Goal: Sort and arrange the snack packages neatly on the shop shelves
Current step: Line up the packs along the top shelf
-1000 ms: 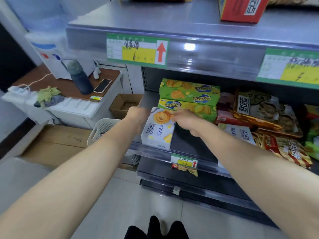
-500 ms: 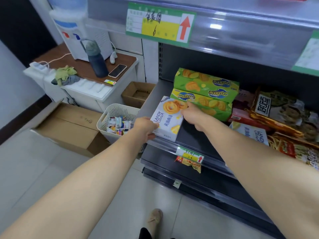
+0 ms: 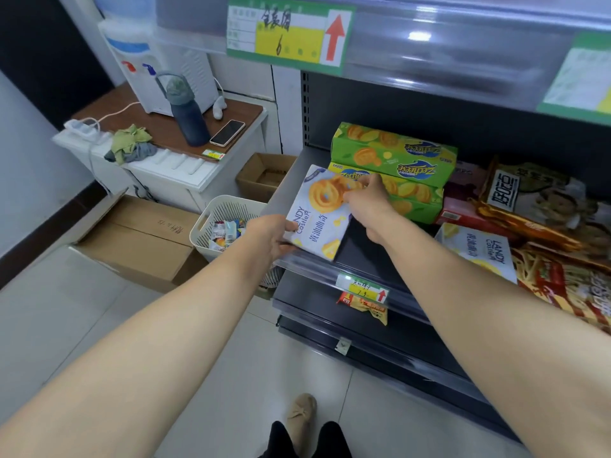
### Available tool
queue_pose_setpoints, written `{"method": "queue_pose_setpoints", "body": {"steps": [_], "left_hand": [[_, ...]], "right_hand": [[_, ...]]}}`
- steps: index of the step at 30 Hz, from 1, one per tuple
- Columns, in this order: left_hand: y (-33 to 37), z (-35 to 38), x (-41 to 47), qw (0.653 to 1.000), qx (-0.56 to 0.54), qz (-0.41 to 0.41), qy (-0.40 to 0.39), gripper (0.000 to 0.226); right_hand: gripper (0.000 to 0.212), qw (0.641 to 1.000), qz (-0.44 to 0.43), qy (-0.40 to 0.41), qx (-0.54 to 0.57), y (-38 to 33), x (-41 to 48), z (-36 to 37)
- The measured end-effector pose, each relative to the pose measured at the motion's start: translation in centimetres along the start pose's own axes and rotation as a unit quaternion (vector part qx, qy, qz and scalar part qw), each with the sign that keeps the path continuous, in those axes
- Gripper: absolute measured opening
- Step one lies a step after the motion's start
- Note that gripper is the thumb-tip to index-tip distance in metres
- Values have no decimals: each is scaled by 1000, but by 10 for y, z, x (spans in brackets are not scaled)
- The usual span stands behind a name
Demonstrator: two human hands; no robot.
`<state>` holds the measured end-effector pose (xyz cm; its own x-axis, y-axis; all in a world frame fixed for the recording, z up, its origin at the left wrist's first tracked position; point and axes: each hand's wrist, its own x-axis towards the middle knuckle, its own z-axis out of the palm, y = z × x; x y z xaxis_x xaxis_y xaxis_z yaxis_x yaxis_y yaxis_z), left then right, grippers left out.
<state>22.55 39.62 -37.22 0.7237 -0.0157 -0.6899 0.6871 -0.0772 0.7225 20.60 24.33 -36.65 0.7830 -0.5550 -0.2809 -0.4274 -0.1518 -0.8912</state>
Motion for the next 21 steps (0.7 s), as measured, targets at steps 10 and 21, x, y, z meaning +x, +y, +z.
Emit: {"method": "queue_pose_setpoints", "body": {"steps": [10, 21], "left_hand": [[0, -13, -48, 994, -10, 105, 12, 13], [-18, -14, -107, 991, 2, 131, 3, 20]], "right_hand": [[36, 998, -56, 25, 13, 2, -63, -21], [14, 997, 66, 22, 22, 17, -143, -61]]}}
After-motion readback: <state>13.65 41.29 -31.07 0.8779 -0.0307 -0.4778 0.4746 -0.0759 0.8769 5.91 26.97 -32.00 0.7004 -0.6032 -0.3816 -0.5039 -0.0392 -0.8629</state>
